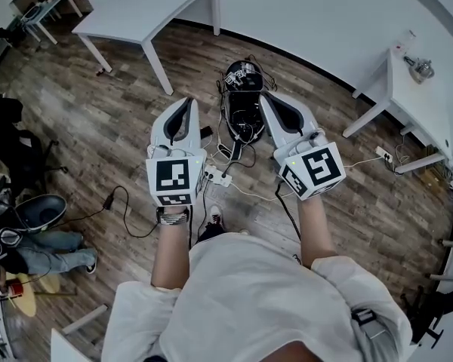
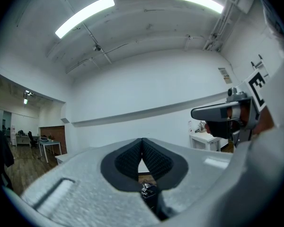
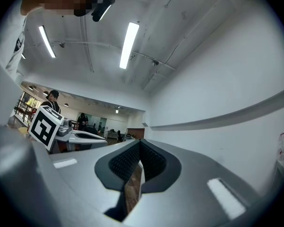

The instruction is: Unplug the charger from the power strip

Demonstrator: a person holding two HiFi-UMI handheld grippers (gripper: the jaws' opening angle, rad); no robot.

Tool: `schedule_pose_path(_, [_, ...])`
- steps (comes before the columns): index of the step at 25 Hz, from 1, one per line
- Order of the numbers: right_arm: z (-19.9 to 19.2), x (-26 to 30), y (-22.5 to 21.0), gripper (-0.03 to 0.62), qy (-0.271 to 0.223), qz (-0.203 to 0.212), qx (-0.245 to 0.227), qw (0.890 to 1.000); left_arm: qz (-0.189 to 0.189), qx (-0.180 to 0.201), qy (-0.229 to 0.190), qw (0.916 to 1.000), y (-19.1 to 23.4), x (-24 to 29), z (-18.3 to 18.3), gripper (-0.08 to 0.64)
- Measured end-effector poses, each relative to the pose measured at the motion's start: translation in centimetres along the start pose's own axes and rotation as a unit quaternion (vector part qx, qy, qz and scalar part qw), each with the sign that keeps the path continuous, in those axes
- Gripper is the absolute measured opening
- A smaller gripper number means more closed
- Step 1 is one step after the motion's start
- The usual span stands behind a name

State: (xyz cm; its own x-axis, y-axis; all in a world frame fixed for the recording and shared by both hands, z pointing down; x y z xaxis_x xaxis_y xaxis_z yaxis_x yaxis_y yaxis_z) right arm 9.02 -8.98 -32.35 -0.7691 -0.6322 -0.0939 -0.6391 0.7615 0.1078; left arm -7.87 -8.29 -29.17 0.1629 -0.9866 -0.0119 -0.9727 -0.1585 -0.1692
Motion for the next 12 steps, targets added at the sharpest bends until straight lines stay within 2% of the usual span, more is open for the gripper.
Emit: schedule_pose_path(12, [-1.2, 0.3, 0.4, 0.002, 0.015, -0.008, -0.001, 1.0, -0.016, -0.002, 0.016, 0.9997, 0.2, 0.2, -1.1, 0.005])
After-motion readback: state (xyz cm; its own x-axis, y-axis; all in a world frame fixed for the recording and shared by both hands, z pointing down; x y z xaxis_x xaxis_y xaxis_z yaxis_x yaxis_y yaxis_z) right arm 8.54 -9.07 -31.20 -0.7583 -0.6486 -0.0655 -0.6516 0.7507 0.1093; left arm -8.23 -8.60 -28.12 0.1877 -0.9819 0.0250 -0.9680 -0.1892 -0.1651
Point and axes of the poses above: the fingertips, and each gripper's own axes: x forward along the fingers, y to its left, z out of its top, the point moved 4 cm from there along -x, backward along the fingers, and after that the axes turned 7 degrees about z, right-handed, at the moved point
